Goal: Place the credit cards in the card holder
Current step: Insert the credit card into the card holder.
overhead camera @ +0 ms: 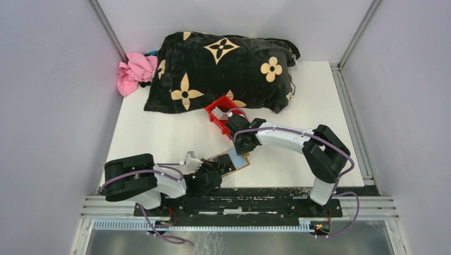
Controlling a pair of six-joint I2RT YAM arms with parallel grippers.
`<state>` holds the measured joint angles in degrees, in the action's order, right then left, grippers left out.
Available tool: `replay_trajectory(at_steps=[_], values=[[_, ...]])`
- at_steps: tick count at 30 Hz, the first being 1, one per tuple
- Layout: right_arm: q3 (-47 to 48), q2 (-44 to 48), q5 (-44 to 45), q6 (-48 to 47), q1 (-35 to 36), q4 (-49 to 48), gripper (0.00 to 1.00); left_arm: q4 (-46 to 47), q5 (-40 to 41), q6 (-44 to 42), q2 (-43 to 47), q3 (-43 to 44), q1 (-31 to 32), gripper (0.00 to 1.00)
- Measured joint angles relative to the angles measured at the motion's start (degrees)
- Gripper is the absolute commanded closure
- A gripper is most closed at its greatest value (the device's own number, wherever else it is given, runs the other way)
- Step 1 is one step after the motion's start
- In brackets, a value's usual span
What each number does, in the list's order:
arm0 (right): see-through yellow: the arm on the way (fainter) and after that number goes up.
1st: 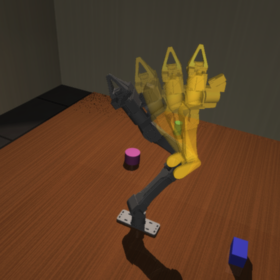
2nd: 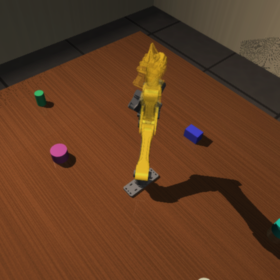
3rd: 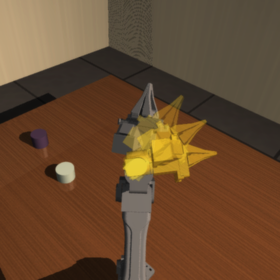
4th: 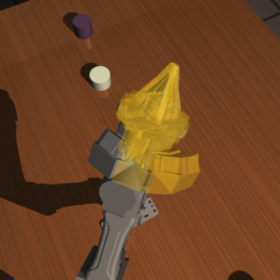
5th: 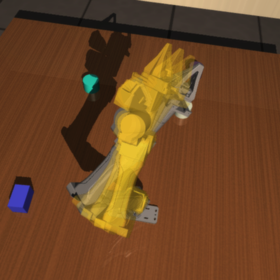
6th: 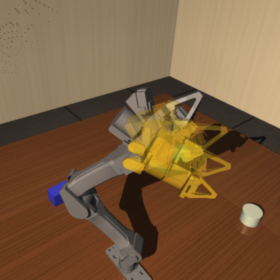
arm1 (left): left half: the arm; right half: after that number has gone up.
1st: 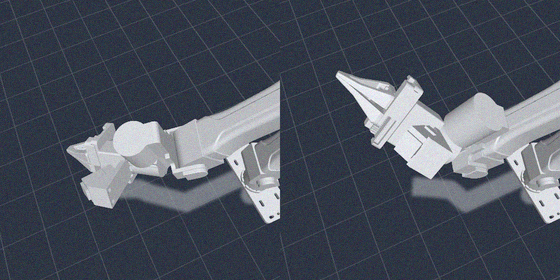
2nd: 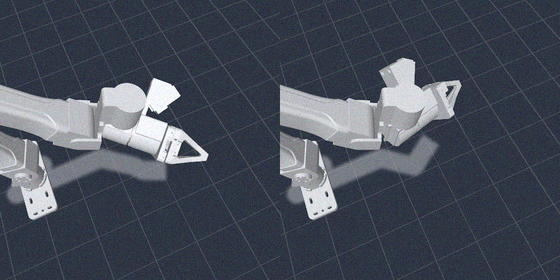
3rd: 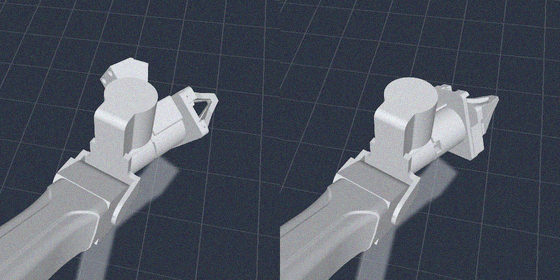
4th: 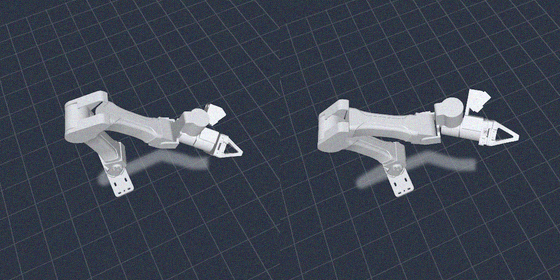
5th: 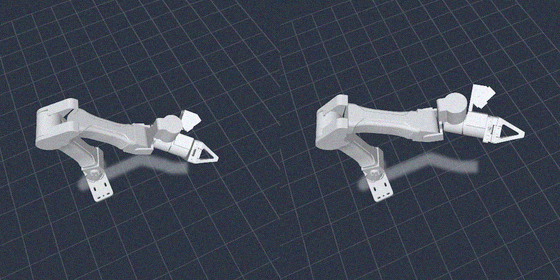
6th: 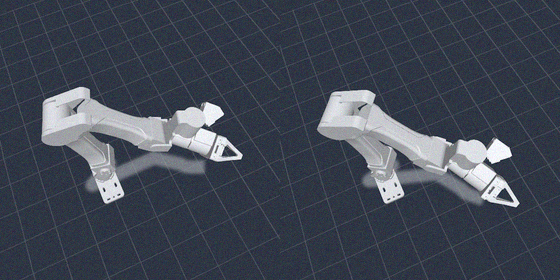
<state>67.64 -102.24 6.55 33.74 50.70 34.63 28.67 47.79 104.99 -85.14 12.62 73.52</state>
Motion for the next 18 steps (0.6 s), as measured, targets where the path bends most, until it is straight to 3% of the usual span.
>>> replay_trajectory(at_steps=[18], values=[[3.5, -1.3, -0.7, 0.7, 4.0, 1.3, 0.63, 0.0, 0.0, 0.0, 0.0, 0.0, 0.0, 0.97]])
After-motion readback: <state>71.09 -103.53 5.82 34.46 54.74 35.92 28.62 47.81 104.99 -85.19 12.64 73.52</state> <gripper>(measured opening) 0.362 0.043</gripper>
